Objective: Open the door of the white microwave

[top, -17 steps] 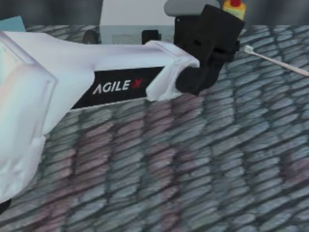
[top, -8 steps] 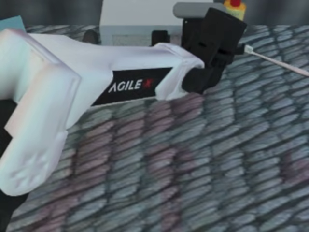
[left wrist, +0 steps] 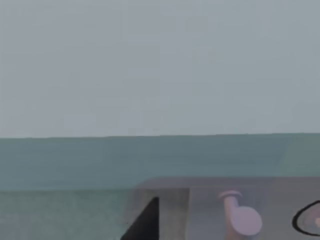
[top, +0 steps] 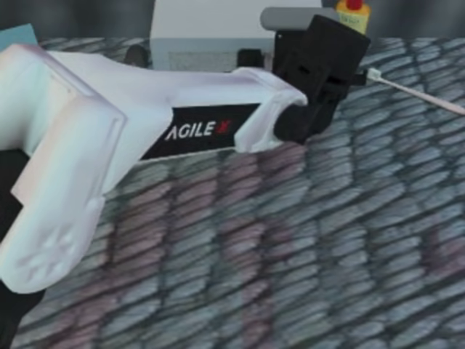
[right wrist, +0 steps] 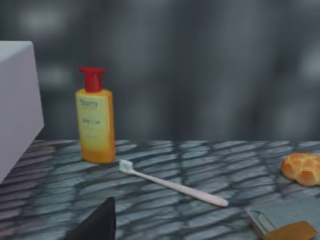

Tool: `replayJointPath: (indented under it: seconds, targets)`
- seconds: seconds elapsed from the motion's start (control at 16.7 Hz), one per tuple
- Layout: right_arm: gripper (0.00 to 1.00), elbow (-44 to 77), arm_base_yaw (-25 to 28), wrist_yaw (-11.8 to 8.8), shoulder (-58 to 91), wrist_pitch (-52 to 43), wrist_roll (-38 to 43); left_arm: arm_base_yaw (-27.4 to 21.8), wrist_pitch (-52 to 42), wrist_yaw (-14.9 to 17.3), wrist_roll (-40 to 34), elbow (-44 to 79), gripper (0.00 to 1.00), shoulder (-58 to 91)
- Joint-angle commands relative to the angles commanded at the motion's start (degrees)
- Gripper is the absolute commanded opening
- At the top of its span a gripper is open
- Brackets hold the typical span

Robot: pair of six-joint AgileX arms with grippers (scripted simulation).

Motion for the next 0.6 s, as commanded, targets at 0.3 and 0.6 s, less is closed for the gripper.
replayJointPath:
  seconds: [0.3,0.6]
  targets:
    - [1.0,0.0,0.0,0.0,0.0,0.0,0.0,0.0,0.0,0.0,0.0,0.0,0.0,0.0]
    - [1.0,0.0,0.0,0.0,0.0,0.0,0.0,0.0,0.0,0.0,0.0,0.0,0.0,0.0]
